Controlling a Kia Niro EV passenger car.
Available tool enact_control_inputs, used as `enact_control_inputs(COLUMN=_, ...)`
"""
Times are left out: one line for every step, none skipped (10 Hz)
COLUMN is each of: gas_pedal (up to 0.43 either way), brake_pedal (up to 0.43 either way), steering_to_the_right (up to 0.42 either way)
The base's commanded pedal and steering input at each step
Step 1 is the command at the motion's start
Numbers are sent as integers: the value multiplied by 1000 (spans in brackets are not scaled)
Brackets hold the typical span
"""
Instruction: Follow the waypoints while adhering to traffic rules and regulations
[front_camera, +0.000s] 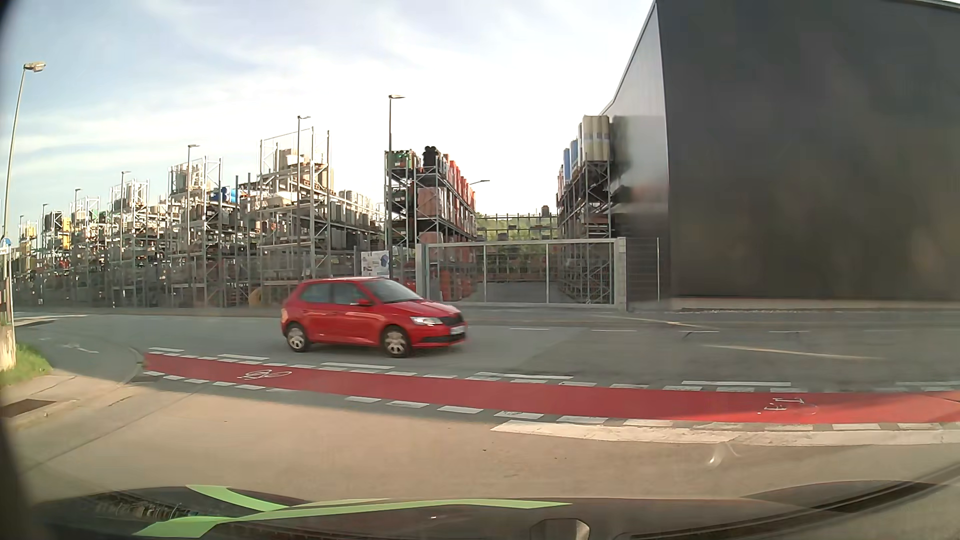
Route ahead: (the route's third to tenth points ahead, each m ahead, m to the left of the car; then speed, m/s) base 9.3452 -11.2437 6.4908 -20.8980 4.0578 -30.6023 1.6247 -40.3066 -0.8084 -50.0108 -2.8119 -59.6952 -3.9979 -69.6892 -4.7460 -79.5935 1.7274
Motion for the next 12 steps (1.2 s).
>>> enact_control_inputs(gas_pedal=0, brake_pedal=128, steering_to_the_right=285)
enact_control_inputs(gas_pedal=0, brake_pedal=110, steering_to_the_right=316)
enact_control_inputs(gas_pedal=0, brake_pedal=110, steering_to_the_right=335)
enact_control_inputs(gas_pedal=0, brake_pedal=116, steering_to_the_right=357)
enact_control_inputs(gas_pedal=0, brake_pedal=134, steering_to_the_right=372)
enact_control_inputs(gas_pedal=0, brake_pedal=140, steering_to_the_right=389)
enact_control_inputs(gas_pedal=0, brake_pedal=146, steering_to_the_right=406)
enact_control_inputs(gas_pedal=0, brake_pedal=140, steering_to_the_right=420)
enact_control_inputs(gas_pedal=0, brake_pedal=140, steering_to_the_right=434)
enact_control_inputs(gas_pedal=0, brake_pedal=140, steering_to_the_right=440)
enact_control_inputs(gas_pedal=0, brake_pedal=140, steering_to_the_right=442)
enact_control_inputs(gas_pedal=0, brake_pedal=140, steering_to_the_right=443)
